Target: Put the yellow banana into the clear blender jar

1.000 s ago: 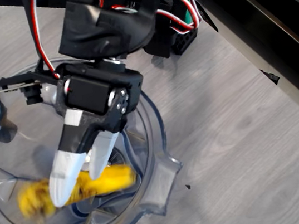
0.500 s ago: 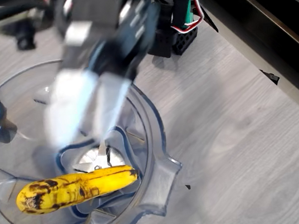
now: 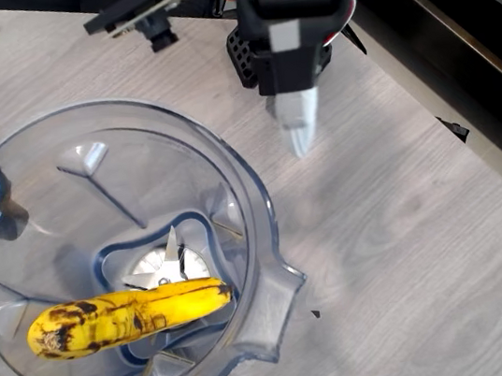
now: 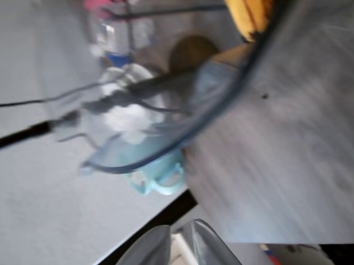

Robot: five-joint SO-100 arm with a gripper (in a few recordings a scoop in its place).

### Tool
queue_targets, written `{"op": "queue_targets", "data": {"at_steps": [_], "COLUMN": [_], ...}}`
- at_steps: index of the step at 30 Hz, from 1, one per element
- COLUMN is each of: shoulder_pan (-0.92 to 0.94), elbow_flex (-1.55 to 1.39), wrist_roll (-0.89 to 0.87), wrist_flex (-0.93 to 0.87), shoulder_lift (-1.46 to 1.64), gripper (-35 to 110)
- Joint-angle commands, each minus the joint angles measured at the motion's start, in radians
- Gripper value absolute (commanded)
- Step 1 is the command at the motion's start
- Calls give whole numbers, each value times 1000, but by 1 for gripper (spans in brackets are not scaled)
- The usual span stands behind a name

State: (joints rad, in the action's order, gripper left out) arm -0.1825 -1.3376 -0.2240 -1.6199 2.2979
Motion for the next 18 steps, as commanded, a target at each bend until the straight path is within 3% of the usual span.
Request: {"op": "queue_targets", "data": {"at_steps": [1,18], "shoulder_pan": [-2,-2], "elbow_flex": [-198,-1045], "wrist_roll": [0,32], "wrist_flex": [75,400], "shoulder_lift": [135,640], "gripper": [0,0]}}
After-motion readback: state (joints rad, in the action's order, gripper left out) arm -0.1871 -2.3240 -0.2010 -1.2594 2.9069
